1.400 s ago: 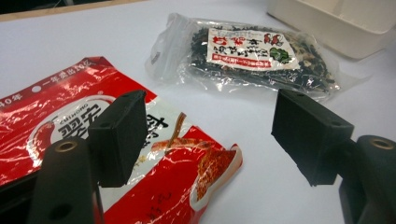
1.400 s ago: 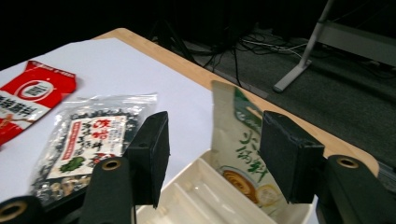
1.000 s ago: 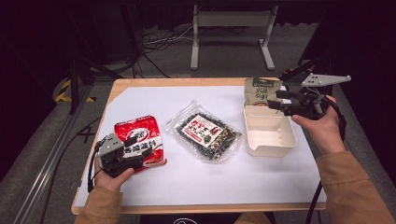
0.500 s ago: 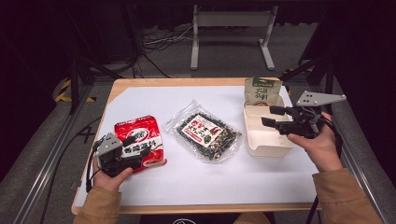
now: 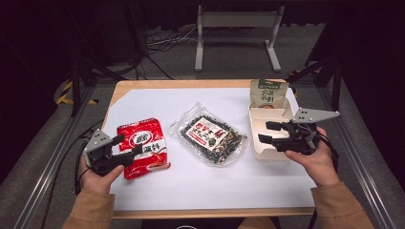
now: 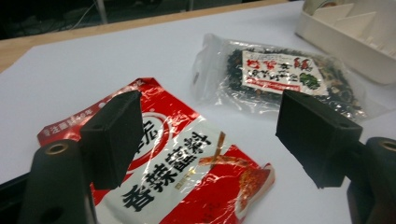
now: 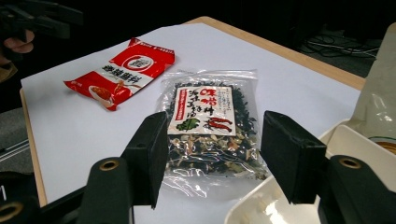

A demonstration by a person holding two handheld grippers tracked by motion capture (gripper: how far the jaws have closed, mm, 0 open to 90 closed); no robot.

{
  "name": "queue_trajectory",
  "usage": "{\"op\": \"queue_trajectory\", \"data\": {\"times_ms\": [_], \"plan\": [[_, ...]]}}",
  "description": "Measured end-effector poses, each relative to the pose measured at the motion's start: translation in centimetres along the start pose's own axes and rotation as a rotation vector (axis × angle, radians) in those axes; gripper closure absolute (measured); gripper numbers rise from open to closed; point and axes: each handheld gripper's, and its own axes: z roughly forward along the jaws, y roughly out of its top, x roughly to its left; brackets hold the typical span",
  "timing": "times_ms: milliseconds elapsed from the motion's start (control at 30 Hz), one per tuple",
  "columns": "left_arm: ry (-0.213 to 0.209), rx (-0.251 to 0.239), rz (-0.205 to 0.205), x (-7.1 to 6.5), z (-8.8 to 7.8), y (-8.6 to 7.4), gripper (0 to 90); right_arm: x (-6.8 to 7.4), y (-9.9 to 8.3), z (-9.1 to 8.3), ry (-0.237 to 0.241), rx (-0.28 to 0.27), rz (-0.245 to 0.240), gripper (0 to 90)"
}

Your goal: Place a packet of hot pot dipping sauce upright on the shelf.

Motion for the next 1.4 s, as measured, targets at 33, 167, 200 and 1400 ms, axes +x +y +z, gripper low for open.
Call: {"op": "queue_trajectory", "data": {"times_ms": [33,167,200,1400], "plan": [[0.000,0.000,0.000,0.0,0.0,0.0,23.0,0.0,0.0,0.0,0.000,0.000,0.000,41.3],[0.065,0.054,-0.014,1.8,0.8,0.2,21.1,0.6,-0.5,0.8,0.010,0.008,-0.007,40.9],[0.073,0.060,-0.017,2.2,0.9,0.2,20.5,0.7,-0.6,1.1,0.013,0.014,-0.011,40.9],[0.189,0.147,-0.069,11.6,7.2,-0.2,30.8,2.2,-1.8,3.8,0.069,0.063,-0.053,42.7]]}}
